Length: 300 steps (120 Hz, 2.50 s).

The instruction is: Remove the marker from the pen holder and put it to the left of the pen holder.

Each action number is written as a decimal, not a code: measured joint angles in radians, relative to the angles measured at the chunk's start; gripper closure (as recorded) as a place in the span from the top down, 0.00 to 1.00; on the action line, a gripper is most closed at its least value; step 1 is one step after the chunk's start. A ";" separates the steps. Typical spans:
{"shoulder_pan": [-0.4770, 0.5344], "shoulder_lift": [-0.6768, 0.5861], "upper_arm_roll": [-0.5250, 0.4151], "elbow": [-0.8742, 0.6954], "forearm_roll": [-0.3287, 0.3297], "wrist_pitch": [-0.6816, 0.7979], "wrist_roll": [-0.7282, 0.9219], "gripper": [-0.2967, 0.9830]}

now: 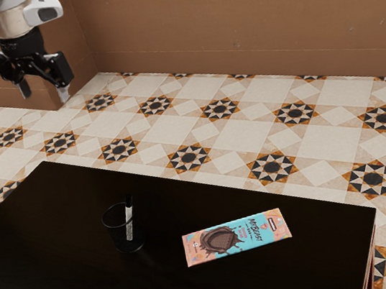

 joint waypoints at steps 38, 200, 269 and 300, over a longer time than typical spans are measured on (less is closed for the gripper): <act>-0.007 0.005 -0.026 -0.196 -0.012 0.103 -0.026 0.77; -0.006 0.295 -0.035 -0.469 -0.150 0.627 -0.017 0.77; 0.013 0.225 -0.033 -0.491 -0.082 0.629 -0.023 0.19; 0.042 0.019 -0.031 -0.501 0.000 0.576 -0.048 0.17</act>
